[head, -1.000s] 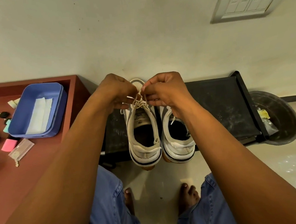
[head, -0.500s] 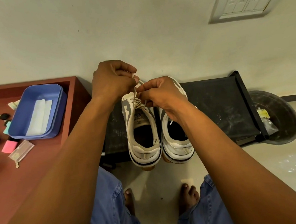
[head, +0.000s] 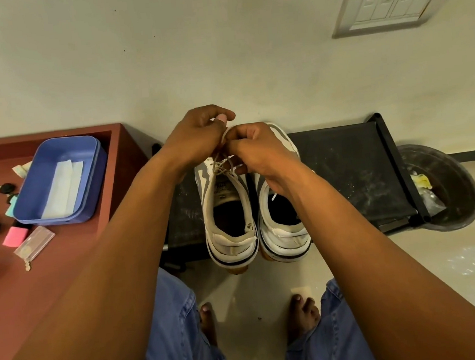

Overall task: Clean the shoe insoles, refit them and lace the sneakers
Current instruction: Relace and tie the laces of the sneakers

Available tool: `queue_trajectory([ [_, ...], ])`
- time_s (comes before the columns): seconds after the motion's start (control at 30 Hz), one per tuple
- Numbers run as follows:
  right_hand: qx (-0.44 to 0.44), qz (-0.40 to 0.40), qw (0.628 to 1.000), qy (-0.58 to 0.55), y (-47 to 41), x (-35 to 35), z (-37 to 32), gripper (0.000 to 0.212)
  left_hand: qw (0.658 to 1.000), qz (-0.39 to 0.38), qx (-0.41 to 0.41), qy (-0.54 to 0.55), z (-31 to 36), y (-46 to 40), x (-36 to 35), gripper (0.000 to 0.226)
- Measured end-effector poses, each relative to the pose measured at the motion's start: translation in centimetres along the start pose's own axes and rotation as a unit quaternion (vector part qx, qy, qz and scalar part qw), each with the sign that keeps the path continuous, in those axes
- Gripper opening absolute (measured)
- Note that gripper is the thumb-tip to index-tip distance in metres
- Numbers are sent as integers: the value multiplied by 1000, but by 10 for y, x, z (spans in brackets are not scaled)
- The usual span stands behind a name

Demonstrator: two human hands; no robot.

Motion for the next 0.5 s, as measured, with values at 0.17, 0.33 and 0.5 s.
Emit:
queue_trajectory([
  [0.17, -18, 26, 999, -19, -1, 2, 3, 14, 996, -58, 25, -66, -7, 1, -6, 34],
  [0.33, -31, 61, 998, -16, 1, 7, 2, 6, 992, -57, 47, -102, -14, -2, 0, 42],
  [0.5, -32, 99, 994, -14, 2, 10, 2, 18, 991, -63, 38, -108, -8, 1, 1, 36],
])
Point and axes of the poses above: each hand's wrist, its own y-axis away from the middle knuckle, its own x-axis out of the back of the hand, z = x × y, the point moved 5 cm from there along -y, towards the middle knuckle, and after that the axes turned 5 degrees about z, right-handed, at the moved point
